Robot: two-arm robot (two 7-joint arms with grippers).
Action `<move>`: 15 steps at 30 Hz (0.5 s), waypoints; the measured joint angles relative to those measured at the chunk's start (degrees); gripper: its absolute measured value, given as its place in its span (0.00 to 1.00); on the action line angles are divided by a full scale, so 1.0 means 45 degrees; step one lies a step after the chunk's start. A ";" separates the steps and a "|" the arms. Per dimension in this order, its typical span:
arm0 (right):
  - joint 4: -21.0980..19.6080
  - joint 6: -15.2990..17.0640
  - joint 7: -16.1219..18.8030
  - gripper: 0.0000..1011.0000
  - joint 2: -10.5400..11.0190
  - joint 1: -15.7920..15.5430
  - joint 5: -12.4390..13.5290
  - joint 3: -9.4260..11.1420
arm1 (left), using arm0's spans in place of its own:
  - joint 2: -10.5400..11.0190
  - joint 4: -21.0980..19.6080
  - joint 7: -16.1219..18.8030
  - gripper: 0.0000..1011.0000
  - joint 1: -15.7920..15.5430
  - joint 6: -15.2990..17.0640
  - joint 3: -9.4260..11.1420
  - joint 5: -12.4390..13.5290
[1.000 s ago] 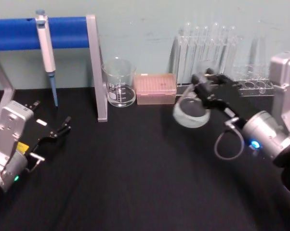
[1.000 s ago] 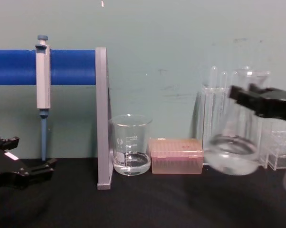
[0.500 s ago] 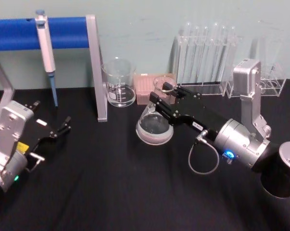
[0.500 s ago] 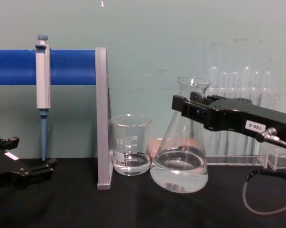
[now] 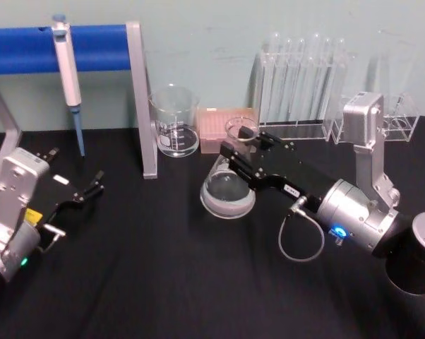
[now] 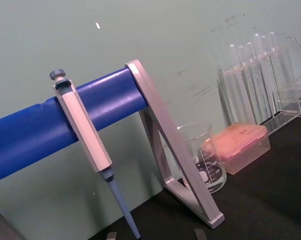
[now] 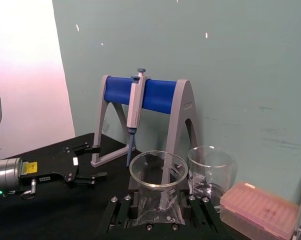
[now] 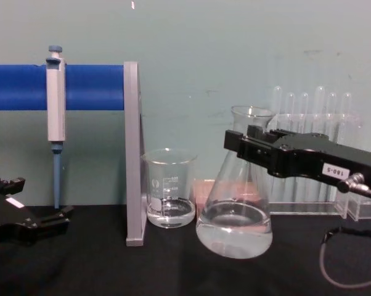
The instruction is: Grasp the erlenmeyer flask with one hand, shake it three times, then place it back.
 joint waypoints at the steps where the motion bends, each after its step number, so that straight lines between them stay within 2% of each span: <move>1: -0.0001 -0.0002 -0.0003 0.45 0.0007 -0.0002 0.0007 -0.0009 | 0.0000 0.0000 0.0000 0.99 0.0000 0.0001 0.0000 0.0000; 15: 0.0560 -0.0171 0.0195 0.45 0.0104 0.0149 0.0095 -0.0302 | 0.0000 0.0000 0.0000 0.99 0.0001 0.0000 0.0000 -0.0001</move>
